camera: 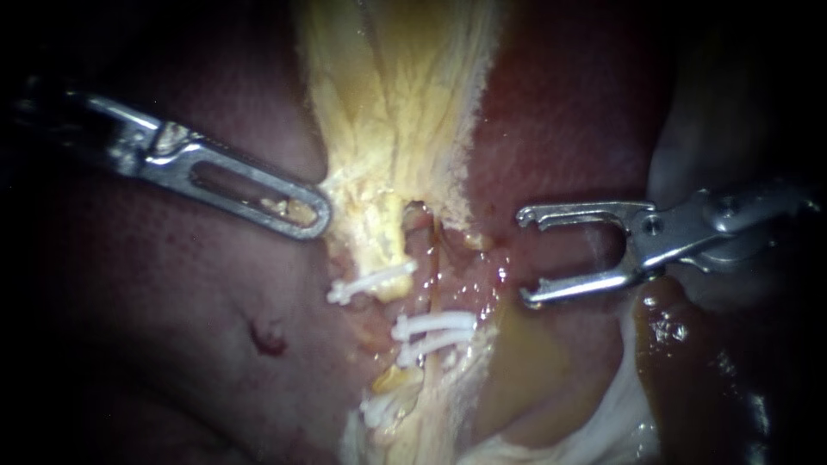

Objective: Going back second clip right tube

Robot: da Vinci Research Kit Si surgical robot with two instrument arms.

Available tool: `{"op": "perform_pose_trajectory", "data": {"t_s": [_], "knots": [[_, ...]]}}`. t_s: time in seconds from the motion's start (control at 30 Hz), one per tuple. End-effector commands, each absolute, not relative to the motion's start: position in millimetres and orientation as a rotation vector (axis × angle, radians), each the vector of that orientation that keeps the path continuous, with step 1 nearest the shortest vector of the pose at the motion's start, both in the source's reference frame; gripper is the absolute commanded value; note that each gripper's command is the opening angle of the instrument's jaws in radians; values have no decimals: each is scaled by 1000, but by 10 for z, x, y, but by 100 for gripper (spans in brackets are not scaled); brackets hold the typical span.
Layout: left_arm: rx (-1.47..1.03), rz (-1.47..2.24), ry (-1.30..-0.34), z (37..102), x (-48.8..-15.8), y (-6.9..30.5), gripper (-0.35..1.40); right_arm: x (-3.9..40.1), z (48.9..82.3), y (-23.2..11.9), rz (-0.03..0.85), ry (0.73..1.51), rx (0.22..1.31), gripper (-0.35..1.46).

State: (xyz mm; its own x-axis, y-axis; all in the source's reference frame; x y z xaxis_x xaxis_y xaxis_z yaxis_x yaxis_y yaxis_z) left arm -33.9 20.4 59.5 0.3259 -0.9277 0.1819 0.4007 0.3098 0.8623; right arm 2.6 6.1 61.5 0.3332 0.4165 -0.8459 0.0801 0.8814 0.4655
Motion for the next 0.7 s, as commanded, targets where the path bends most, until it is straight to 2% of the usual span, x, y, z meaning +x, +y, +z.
{"op": "perform_pose_trajectory", "data": {"t_s": [0.03, 0.27, 0.7], "knots": [[815, -1003, -781, 600, -343, 203, -35, 27, 615, 61, 230, 1223, 472, 50], [815, -984, -761, 637, -369, 193, -35, 26, 614, 60, 222, 1200, 472, 50], [815, -983, -758, 640, -370, 194, -35, 27, 611, 58, 211, 1203, 467, 50]]}}
